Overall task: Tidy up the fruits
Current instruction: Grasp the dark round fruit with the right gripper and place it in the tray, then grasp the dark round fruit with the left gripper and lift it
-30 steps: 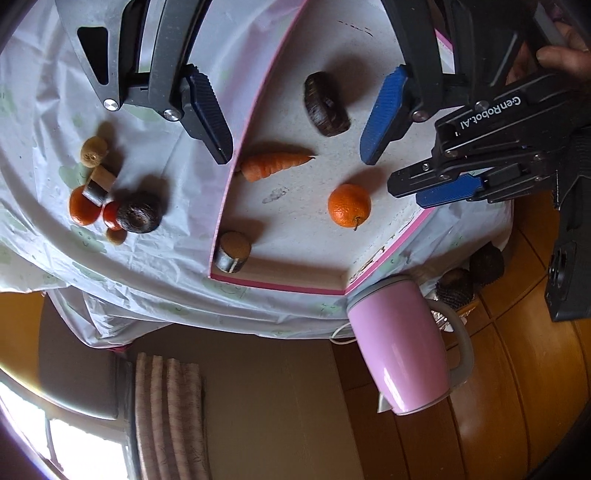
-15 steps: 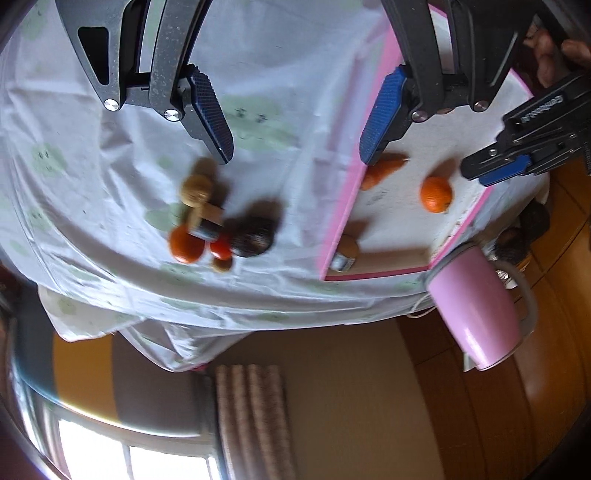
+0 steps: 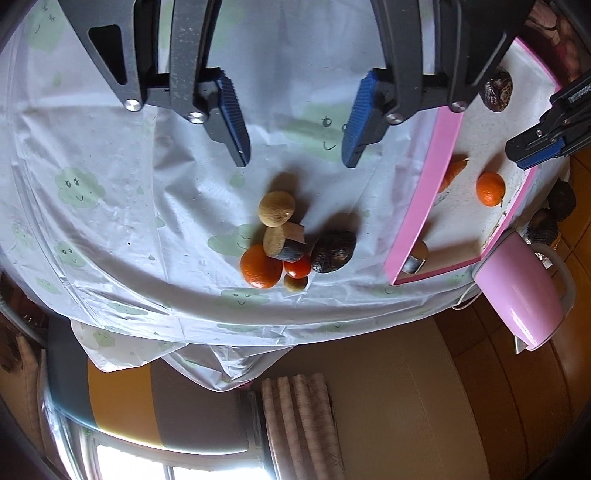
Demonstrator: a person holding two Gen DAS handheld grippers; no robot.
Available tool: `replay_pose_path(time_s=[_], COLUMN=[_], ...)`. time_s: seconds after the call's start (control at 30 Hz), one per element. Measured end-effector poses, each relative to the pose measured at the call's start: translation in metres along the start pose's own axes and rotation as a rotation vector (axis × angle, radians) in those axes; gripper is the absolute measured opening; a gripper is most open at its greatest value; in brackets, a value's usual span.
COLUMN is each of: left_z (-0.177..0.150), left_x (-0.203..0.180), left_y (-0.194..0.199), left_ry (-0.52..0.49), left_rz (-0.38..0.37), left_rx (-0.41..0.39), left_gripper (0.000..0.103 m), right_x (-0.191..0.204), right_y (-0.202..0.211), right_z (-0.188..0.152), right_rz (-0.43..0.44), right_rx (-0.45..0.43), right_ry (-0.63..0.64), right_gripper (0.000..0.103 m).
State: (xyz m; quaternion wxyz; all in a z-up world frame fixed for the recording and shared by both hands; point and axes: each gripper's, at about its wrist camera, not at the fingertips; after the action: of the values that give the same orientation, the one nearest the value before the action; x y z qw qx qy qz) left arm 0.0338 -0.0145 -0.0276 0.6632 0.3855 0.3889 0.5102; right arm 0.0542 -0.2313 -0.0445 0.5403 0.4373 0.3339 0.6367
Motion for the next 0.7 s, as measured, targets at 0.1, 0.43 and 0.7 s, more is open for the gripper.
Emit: replay_pose_path(time_s=[0.1,0.43,0.7], left_z=[0.001,0.008,0.016], left_x=[-0.003,-0.006,-0.017], left_y=[0.002,0.000,-0.005], left_ry=[-0.010,-0.014,-0.050], left_rz=[-0.012,-0.041,-0.066], left_rx=[-0.006,-0.001,0.020], left_gripper=[0.035,0.035,0.035], right_x=[0.000,0.003,0.000], right_y=[-0.004,-0.038,-0.039], right_z=[0.011,0.040,0.037], right_rz=[-0.014,-0.085,-0.109], right_rx=[-0.006,0.053,0.036], right_ry=[0.018,0.087,0.087], right_gripper=[0.043,0.043,0.028])
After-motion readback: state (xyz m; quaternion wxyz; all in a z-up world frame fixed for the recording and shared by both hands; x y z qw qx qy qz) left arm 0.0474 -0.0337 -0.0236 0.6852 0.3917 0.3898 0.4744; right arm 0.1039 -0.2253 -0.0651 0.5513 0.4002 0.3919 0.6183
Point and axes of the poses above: each gripper's, at about its wrist camera, not at the fingertips, and y roughly against the way its jaws point, x to its left, z to its top, and after that the axes turned 15 degrees about x, right-handed
